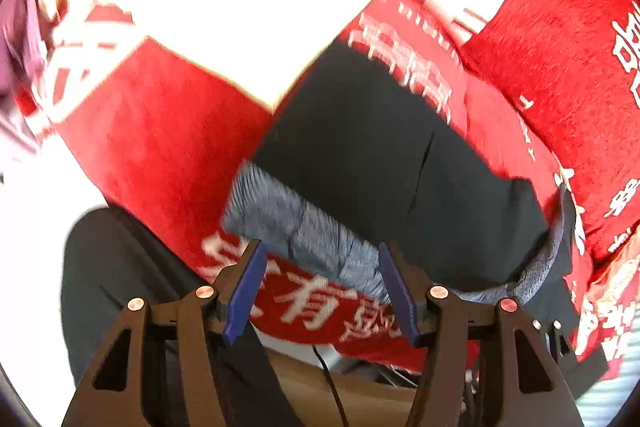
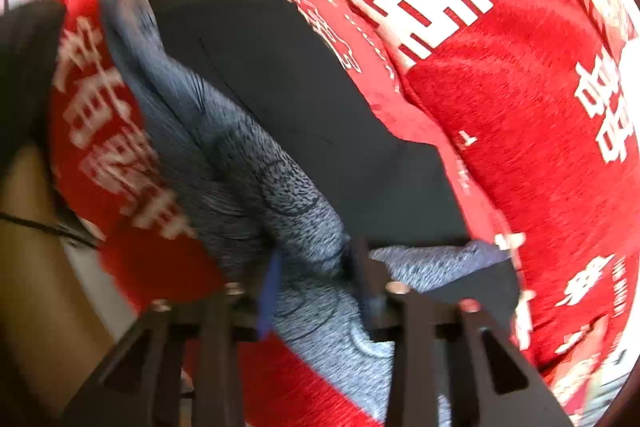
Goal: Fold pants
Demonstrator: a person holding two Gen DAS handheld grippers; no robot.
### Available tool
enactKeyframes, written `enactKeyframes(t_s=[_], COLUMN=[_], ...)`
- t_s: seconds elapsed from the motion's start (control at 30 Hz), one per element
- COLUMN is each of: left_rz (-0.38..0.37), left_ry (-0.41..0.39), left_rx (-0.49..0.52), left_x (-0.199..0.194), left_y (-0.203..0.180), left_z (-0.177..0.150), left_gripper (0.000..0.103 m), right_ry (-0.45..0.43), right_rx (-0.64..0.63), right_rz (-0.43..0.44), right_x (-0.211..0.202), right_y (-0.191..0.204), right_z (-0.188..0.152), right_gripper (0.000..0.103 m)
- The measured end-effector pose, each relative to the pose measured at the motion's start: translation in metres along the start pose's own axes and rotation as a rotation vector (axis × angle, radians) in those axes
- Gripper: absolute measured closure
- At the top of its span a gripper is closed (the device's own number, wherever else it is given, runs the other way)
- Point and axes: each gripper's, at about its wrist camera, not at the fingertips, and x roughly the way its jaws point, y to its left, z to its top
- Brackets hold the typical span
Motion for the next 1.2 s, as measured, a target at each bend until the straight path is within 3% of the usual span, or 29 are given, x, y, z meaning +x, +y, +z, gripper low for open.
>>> enactKeyframes(t_s=[0.1,0.17,0.27,0.33,0.43,0.47,0.5,0.53,0.57,0.7,0.83,0.9,1.03,1.13,1.2], left_rz=[0.019,0.030,0.054,0.067,0.215,0.240,0.259,0.260,0.234,0.229,0.107,0.095,0.097,0.112,0.136], left_ry=[-0.070,-0.058,-0.030,0.008,0.016,-0.014,-0.027,-0.014,0.022,0.016,0.023,0.014,0.071,0.159,0.142], left_rx=[0.091,0.152,0.235,0.299,0.425,0.469,0.508,0.526,0.534,0.547,0.485,0.484,0.490,0.504,0.543], left_x=[-0.008,0.006,0.037,0.059,0.086,0.086,0.086,0.085,0.088,0.080,0.063,0.064,0.097,0.124,0.125], left_y=[-0.025,-0.049,-0.084,-0.102,-0.117,-0.122,-0.124,-0.123,-0.117,-0.110,-0.125,-0.143,-0.185,-0.198,-0.200], left_z=[0.012,0.022,0.024,0.022,0.005,-0.004,-0.013,-0.020,-0.030,-0.042,-0.019,-0.006,0.011,-0.005,-0.022], left_gripper=[0.043,0.043,0.043,0.043,0.043,0.040,0.033,0.019,0.014,0.014,0.014,0.014,0.014,0.014,0.013], right_ry=[-0.047,-0.066,-0.044,0.017,0.169,0.199,0.171,0.152,0.147,0.140,0.076,0.072,0.183,0.318,0.389], right_rx=[0.162,0.282,0.394,0.475,0.558,0.575,0.572,0.559,0.539,0.594,0.756,0.820,0.919,1.035,1.105], right_rz=[0.104,0.134,0.141,0.177,0.191,0.199,0.193,0.186,0.176,0.178,0.136,0.071,-0.025,-0.043,-0.043], right_x=[-0.021,-0.024,-0.007,0.017,0.049,0.055,0.049,0.043,0.036,0.016,-0.001,0.004,0.052,0.100,0.128], right_y=[-0.030,-0.058,-0.089,-0.102,-0.108,-0.107,-0.104,-0.101,-0.094,-0.102,-0.154,-0.189,-0.255,-0.294,-0.311], right_z=[0.003,0.008,0.018,0.019,0.007,-0.001,-0.006,-0.010,-0.015,-0.030,-0.043,-0.044,-0.034,-0.031,-0.031], right_gripper=[0.045,0.033,0.032,0.031,0.032,0.032,0.032,0.032,0.031,0.029,0.022,0.020,0.017,0.017,0.017])
